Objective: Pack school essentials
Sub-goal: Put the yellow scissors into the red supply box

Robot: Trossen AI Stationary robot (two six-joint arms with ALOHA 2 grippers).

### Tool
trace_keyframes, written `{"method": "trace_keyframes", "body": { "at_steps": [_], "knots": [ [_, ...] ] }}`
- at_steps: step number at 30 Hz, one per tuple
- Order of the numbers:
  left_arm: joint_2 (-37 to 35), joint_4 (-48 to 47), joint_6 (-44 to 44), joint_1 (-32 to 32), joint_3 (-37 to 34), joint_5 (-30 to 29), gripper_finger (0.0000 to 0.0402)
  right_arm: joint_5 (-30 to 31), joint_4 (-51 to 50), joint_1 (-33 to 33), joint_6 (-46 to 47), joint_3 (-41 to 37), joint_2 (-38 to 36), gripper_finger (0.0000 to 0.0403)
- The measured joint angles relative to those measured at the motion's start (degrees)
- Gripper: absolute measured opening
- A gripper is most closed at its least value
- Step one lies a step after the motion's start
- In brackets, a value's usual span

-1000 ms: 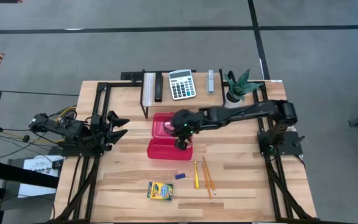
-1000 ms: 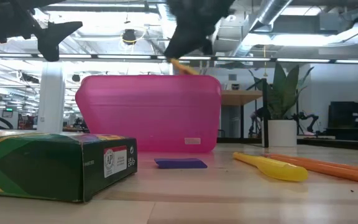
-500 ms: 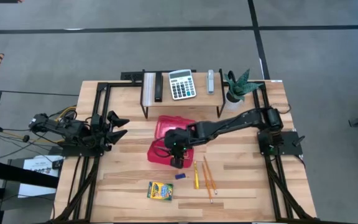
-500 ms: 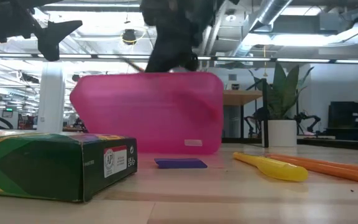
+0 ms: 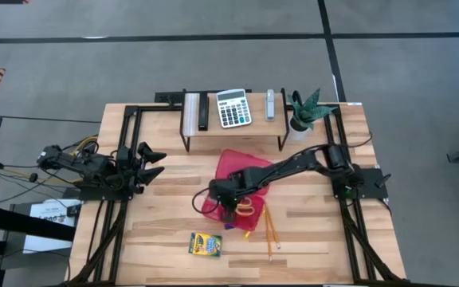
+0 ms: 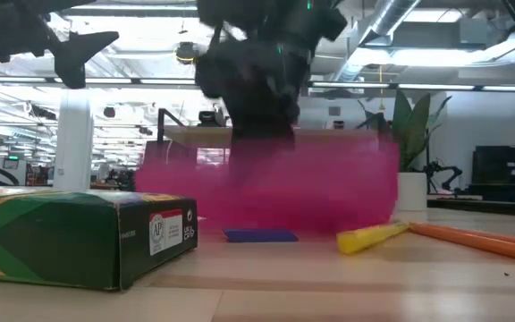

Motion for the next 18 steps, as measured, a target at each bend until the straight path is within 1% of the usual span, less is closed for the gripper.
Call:
{"method": "trace_keyframes", "body": {
  "at_steps": [7, 10, 14, 18],
  "knots": [
    [0.0, 0.1, 0.0, 0.0, 0.0, 0.0, 0.0263, 0.8, -2.0, 0.2, -0.1, 0.1, 0.7, 0.0035],
    [0.0, 0.1, 0.0, 0.0, 0.0, 0.0, 0.0263, 3.2, -6.2, 0.2, -0.1, -0.2, 0.7, 0.0039],
    [0.0, 0.1, -0.1, 0.0, 0.0, 0.0, 0.0263, 4.7, -12.0, 0.1, -0.1, -0.2, 0.6, 0.0038],
    [0.0, 0.0, 0.3, 0.0, 0.0, 0.1, 0.0263, 4.8, -13.5, 0.1, -0.1, -0.1, 0.6, 0.0031]
  ]
}}
